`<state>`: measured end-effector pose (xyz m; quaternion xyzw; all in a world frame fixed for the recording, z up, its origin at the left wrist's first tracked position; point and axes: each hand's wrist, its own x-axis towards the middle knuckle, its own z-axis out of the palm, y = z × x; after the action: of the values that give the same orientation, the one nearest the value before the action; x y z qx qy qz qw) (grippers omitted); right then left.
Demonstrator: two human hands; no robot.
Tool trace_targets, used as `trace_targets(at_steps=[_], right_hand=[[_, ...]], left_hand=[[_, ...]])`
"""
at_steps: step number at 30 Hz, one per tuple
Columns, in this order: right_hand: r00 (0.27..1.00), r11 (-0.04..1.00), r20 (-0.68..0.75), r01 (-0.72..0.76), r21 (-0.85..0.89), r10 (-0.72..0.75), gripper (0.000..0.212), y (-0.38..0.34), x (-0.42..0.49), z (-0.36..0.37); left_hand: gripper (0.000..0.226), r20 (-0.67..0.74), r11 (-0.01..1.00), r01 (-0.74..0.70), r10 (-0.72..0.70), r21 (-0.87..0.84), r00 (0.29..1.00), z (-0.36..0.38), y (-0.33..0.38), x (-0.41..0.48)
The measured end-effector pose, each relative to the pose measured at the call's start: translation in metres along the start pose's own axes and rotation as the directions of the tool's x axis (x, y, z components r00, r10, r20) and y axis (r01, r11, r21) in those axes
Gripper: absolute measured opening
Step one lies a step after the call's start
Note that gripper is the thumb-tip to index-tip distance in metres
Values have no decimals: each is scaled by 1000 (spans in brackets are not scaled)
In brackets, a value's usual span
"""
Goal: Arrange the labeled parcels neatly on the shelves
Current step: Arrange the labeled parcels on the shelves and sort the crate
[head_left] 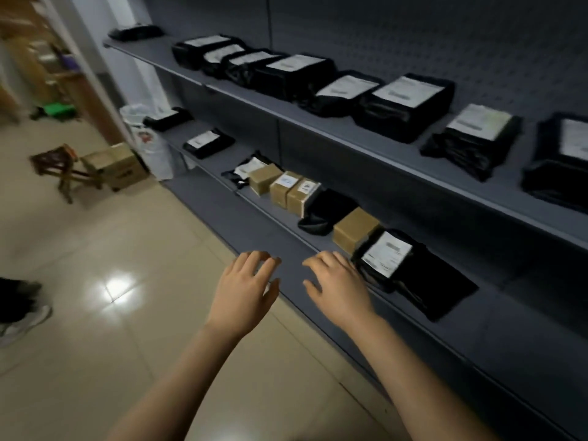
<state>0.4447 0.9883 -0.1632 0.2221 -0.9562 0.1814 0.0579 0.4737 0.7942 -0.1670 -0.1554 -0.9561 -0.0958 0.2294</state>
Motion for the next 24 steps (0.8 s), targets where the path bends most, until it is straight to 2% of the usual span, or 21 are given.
trace_targets(at_steps=[7,14,24], right_hand=[[988,989,46,143,36,-145,36,-50,125,25],[947,947,57,310,81,-315,34,-83,256,58],[897,900,93,422,110,-432,35,-125,415,98]], left_hand=[[32,-45,989,128,-125,69,991,-8,-106,27],[36,-93,956,225,-210,186,973,-1,-207,86],[35,-148,900,374,-347,226,926,8,-336,139]])
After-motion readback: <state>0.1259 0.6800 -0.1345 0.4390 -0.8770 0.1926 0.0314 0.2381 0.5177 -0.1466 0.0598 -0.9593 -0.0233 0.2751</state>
